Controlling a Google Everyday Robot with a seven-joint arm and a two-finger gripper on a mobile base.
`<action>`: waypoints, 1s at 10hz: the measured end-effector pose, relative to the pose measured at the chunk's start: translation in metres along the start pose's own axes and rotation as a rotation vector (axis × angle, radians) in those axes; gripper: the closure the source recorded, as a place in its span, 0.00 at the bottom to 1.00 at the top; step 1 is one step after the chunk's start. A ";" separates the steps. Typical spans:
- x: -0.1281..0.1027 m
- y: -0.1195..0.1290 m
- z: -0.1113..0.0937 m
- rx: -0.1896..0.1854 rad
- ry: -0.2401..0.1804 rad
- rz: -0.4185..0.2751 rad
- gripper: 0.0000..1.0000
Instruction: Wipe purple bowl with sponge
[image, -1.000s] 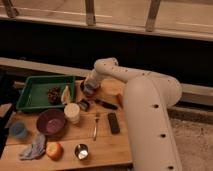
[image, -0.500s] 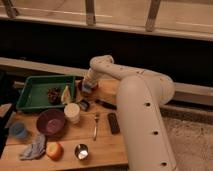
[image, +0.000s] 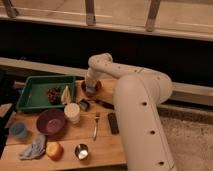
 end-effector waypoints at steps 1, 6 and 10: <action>0.000 -0.001 -0.001 0.001 0.001 -0.001 1.00; -0.006 0.004 -0.013 -0.006 -0.031 -0.022 1.00; -0.020 0.021 -0.042 -0.030 -0.095 -0.060 1.00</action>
